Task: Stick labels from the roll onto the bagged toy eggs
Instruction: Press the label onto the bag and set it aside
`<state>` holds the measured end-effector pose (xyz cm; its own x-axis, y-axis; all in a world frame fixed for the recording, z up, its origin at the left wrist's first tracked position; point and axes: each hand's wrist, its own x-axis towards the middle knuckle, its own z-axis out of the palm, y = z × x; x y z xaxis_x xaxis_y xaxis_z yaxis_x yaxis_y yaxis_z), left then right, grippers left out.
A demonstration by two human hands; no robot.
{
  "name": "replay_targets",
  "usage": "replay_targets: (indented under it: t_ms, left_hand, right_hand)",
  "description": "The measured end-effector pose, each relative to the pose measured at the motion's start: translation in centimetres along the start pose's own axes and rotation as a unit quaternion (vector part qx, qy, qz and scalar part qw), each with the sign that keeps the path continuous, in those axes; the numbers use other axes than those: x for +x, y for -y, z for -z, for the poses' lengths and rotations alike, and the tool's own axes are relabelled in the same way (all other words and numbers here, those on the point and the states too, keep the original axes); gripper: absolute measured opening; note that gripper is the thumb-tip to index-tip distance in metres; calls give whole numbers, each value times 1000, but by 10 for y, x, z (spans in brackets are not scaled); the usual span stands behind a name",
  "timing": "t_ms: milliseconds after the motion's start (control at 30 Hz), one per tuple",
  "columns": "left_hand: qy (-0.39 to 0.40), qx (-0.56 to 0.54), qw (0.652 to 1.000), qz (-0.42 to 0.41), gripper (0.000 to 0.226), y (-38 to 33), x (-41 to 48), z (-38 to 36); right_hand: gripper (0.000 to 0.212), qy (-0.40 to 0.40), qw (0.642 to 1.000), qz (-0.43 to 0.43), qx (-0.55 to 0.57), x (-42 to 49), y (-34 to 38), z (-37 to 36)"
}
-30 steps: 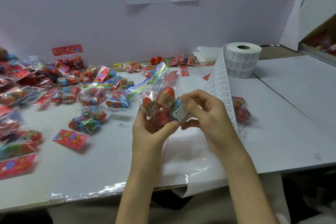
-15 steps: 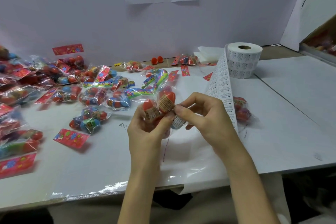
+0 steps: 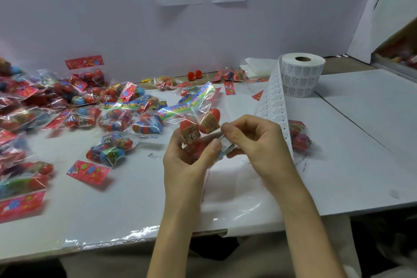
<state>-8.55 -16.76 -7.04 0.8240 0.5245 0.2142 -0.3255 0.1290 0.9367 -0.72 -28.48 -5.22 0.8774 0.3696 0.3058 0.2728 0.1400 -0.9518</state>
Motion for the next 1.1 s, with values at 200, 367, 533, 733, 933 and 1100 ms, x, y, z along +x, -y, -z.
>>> replay_targets:
  t_ms: [200,367,533,733,933,1100]
  left_hand:
    - [-19,-47,998,22,43,1,1,2]
    - [-11,-72,997,38,46,2,3,4]
    - [-11,-82,996,43,45,3,4,4]
    - [32,-20,999,32,48,5,2,2]
    - [99,41,994,28,53,6,1,0]
    - [117,40,992,21,49,3,0,-1]
  right_hand:
    - [29,21,999,-23,11,0,2,0]
    - [23,41,999,-22,10,-1,3,2]
    - [14,61,996,-41,57,-1,2,4]
    - [28,18,1000,-22,-10,1,0,9]
    - [10,10,1000,7,-14,2,-1,8]
    - [13,-2,1000,21,-20,2,-2,9]
